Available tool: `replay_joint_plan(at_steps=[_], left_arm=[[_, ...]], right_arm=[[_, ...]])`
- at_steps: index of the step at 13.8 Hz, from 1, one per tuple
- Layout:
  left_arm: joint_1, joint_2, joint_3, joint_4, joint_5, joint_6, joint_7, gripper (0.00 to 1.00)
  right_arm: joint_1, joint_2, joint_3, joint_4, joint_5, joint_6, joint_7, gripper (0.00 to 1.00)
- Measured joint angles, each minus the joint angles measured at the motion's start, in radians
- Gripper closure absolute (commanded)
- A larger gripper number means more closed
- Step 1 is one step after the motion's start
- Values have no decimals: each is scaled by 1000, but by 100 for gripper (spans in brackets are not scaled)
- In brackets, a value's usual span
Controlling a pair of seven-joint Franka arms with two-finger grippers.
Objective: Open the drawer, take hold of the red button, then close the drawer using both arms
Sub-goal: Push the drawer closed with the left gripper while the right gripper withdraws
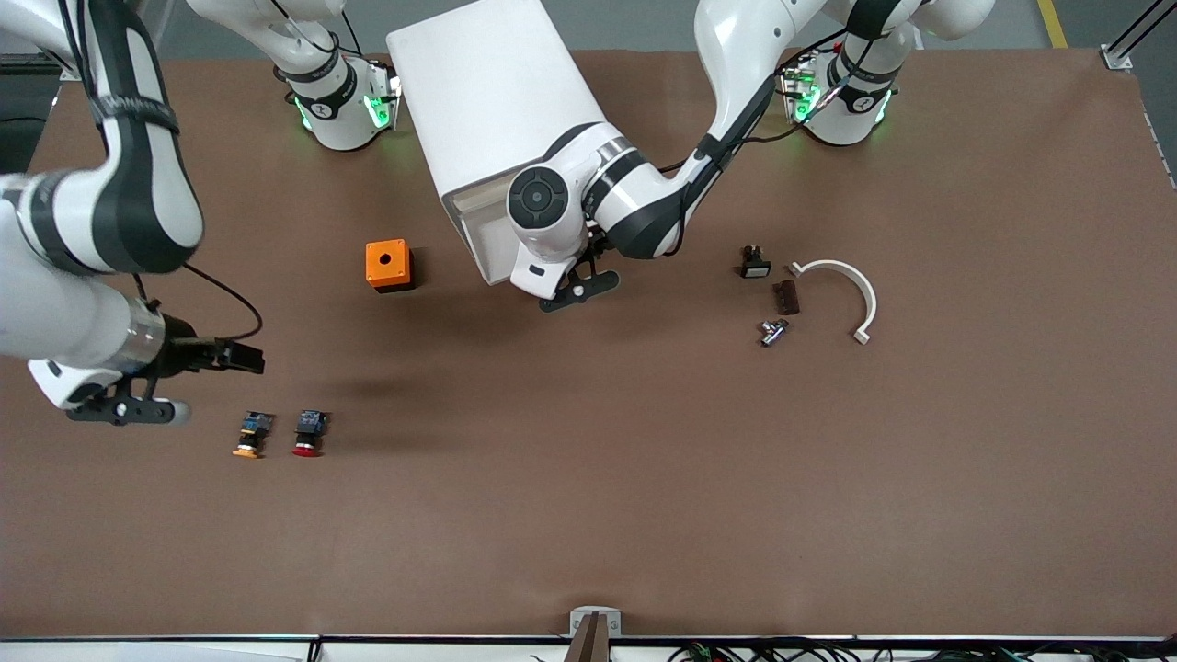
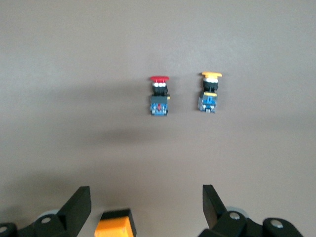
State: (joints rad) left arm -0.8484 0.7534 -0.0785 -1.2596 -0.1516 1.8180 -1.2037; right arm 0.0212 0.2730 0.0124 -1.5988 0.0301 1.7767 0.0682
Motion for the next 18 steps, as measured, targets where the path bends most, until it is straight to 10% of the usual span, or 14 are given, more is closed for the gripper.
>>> replay_joint_plan(at_steps=[18], left_arm=[[0, 0, -11, -57, -404, 0, 4, 0]], right_arm=[[-14, -147, -6, 17, -3, -96, 1, 0]])
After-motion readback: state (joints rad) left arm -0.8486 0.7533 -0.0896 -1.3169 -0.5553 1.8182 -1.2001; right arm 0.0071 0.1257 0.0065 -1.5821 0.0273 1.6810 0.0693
